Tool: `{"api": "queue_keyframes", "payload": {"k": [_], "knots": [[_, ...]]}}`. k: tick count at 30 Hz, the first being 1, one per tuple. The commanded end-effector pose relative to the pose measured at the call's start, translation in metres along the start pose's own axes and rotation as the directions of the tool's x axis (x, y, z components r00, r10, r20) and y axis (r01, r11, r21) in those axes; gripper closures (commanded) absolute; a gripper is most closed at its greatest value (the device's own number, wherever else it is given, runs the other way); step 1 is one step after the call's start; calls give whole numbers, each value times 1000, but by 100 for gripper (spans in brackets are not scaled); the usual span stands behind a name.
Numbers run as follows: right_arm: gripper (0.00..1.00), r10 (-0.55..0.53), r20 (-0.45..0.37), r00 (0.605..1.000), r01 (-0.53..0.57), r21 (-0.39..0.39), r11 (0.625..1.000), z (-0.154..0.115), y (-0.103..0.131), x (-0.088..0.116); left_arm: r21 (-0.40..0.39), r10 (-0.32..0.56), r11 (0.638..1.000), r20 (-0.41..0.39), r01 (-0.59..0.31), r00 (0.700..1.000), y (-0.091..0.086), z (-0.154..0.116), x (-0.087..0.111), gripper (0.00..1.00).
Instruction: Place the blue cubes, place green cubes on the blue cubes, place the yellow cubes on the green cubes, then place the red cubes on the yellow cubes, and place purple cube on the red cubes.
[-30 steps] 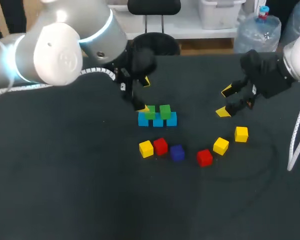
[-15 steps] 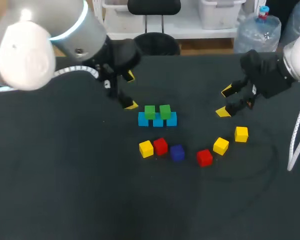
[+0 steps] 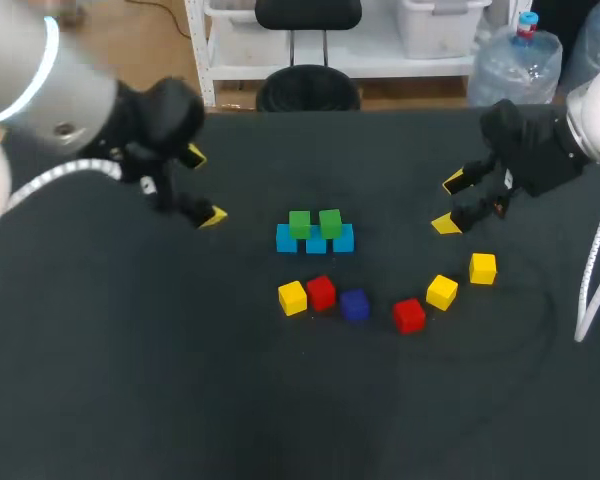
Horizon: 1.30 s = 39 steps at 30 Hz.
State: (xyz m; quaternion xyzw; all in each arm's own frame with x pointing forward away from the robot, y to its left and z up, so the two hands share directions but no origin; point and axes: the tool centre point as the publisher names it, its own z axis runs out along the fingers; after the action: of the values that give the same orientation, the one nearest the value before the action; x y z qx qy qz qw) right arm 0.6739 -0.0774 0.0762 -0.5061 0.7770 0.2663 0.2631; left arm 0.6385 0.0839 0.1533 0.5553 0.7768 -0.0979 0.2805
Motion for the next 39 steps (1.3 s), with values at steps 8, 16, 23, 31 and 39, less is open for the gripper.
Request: {"api": "queue_keyframes", "payload": {"k": [8,16,23,31,39], "knots": [[0,-1,2,1000,1,-1,1000,1,-1,0,-118,-26,992,91,37,996,-18,-49,18,0],[0,-1,2,1000,1,-1,1000,1,-1,0,-130,-61,988,127,78,990,-19,-60,16,0],[0,-1,2,1000,1,-1,1000,1,-1,0,-130,-61,988,127,78,990,-19,-60,16,0],[0,-1,2,1000,1,-1,1000,1,-1,0,-130,-61,988,127,78,990,-19,-60,16,0],[0,-51,-53,997,49,-26,998,8,0,10,-130,-61,988,127,78,990,-19,-60,16,0]]}}
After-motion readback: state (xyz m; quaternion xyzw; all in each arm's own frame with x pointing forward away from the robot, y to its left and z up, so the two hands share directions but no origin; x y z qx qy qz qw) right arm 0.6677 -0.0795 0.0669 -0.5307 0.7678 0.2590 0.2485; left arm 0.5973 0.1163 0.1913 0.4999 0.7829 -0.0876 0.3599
